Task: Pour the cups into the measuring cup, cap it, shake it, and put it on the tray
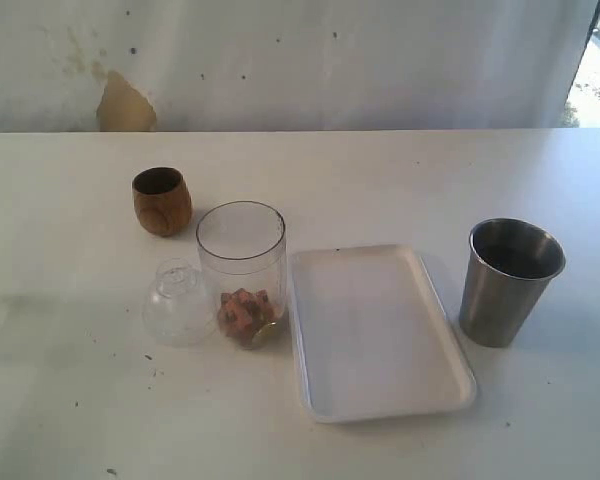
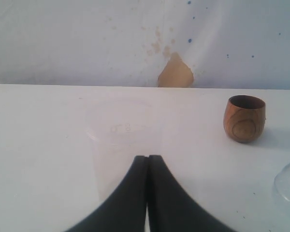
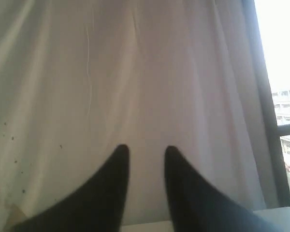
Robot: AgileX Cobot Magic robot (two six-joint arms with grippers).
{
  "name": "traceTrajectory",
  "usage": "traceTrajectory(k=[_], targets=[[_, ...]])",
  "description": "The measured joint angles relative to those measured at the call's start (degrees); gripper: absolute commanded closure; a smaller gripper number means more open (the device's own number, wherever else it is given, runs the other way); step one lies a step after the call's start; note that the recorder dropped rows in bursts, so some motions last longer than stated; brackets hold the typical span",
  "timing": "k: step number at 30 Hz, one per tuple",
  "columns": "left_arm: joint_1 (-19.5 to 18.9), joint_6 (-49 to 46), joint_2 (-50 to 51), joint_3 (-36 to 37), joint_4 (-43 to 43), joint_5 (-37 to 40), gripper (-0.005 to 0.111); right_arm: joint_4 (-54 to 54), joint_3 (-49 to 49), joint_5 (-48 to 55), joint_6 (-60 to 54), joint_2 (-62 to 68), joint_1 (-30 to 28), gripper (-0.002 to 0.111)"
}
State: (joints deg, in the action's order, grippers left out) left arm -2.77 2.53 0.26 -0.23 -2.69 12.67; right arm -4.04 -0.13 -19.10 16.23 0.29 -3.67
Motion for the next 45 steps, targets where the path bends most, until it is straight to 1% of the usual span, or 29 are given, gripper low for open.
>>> traceTrajectory(k=[1, 2, 3, 5, 10, 13, 17, 22, 24, 28, 30, 34, 37, 41, 45], targets=[[0.0, 0.0, 0.0, 0.0, 0.0, 0.0, 0.107, 0.0, 0.0, -0.1, 0.1, 0.0, 0.0, 0.026], [0.0, 0.0, 0.0, 0.0, 0.0, 0.0, 0.107, 0.0, 0.0, -0.5, 0.1, 0.0, 0.0, 0.019], [0.0, 0.0, 0.0, 0.0, 0.0, 0.0, 0.107, 0.0, 0.0, -0.7, 0.1, 0.0, 0.0, 0.015], [0.0, 0.0, 0.0, 0.0, 0.0, 0.0, 0.107, 0.0, 0.0, -1.1, 0.7, 0.6, 0.0, 0.015], [0.0, 0.0, 0.0, 0.0, 0.0, 0.0, 0.107, 0.0, 0.0, -2.0, 1.5, 6.2, 0.0, 0.019], [0.0, 0.0, 0.0, 0.0, 0.0, 0.0, 0.107, -0.8, 0.0, -2.3, 1.6, 11.9, 0.0, 0.019], [0.0, 0.0, 0.0, 0.0, 0.0, 0.0, 0.107, -6.2, 0.0, -2.6, 1.8, 20.9, 0.0, 0.019], [0.0, 0.0, 0.0, 0.0, 0.0, 0.0, 0.107, -8.9, 0.0, -7.7, 1.8, 32.8, 0.0, 0.019], [0.0, 0.0, 0.0, 0.0, 0.0, 0.0, 0.107, -9.0, 0.0, -10.2, 0.5, 37.8, 0.0, 0.016], [0.0, 0.0, 0.0, 0.0, 0.0, 0.0, 0.107, -9.1, 0.0, -11.8, -2.3, 46.5, 0.0, 0.003], [0.0, 0.0, 0.0, 0.0, 0.0, 0.0, 0.107, -9.2, -0.5, -13.0, -2.9, 50.7, 0.0, 0.003], [0.0, 0.0, 0.0, 0.0, 0.0, 0.0, 0.107, -10.5, -1.6, -20.4, -4.0, 61.0, 0.0, 0.003], [0.0, 0.0, 0.0, 0.0, 0.0, 0.0, 0.107, -13.2, -1.7, -29.3, -8.5, 68.7, 0.0, 0.003], [0.0, 0.0, 0.0, 0.0, 0.0, 0.0, 0.107, -13.1, -1.9, -41.8, -13.5, 79.7, 0.0, 0.003], [0.0, 0.0, 0.0, 0.0, 0.0, 0.0, 0.107, -9.6, -4.2, -46.1, -15.4, 89.5, 0.0, 0.003]])
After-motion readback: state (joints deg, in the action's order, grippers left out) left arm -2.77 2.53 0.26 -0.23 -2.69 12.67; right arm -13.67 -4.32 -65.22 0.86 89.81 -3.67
